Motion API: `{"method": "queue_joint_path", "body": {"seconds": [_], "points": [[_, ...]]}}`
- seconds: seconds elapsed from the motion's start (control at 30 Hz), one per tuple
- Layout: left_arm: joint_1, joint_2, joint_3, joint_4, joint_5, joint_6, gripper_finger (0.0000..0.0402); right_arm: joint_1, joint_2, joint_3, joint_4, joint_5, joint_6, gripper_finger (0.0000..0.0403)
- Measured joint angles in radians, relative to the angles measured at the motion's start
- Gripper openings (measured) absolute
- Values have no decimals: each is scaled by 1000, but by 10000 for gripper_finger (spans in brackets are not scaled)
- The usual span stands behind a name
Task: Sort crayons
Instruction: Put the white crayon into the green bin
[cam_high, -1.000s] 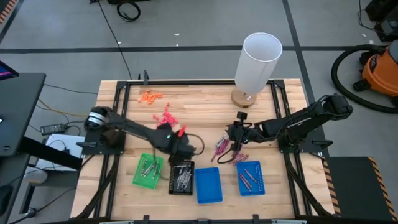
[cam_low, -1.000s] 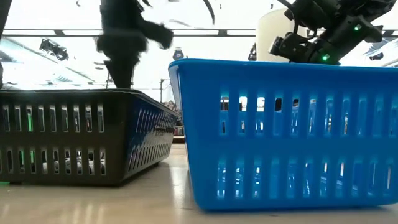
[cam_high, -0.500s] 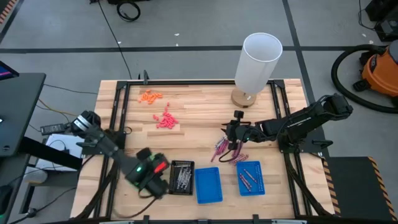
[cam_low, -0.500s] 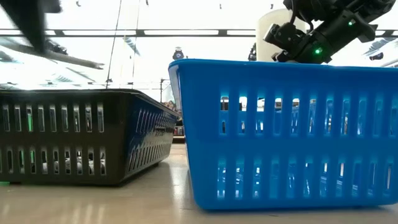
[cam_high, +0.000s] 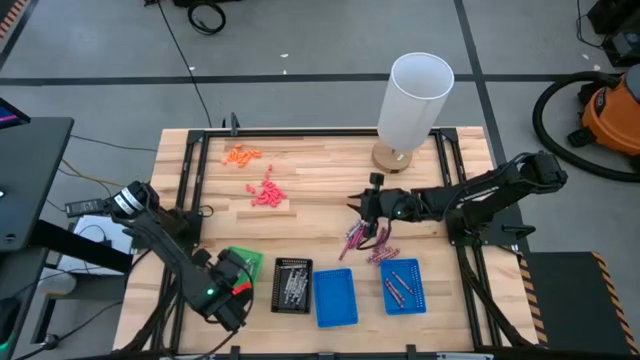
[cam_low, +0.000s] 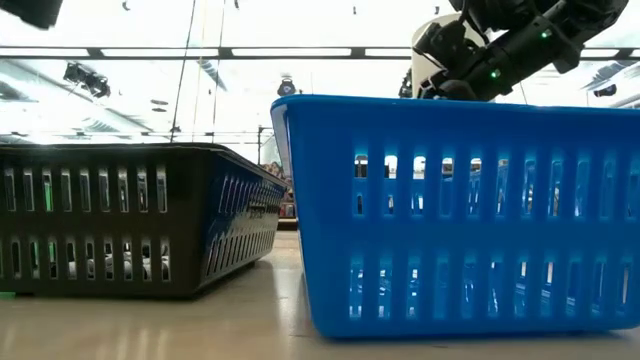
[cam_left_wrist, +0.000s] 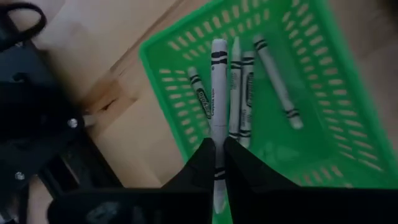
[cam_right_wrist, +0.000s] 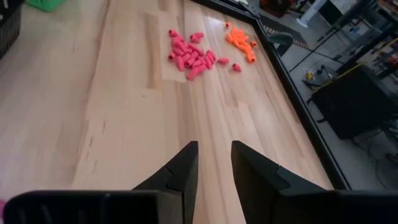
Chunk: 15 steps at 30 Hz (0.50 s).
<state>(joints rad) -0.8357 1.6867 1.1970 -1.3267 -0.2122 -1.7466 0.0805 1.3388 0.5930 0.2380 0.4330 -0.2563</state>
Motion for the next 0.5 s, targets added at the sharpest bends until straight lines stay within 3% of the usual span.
{"method": "queue_joint_path", "body": {"seconds": [0.23, 0.5], "points": [[28, -9, -66, 75, 8, 30, 68, -13, 0, 0, 21, -63, -9, 105], [62, -64, -116, 128, 53, 61, 85, -13, 0, 0, 15, -84, 0, 105]]}}
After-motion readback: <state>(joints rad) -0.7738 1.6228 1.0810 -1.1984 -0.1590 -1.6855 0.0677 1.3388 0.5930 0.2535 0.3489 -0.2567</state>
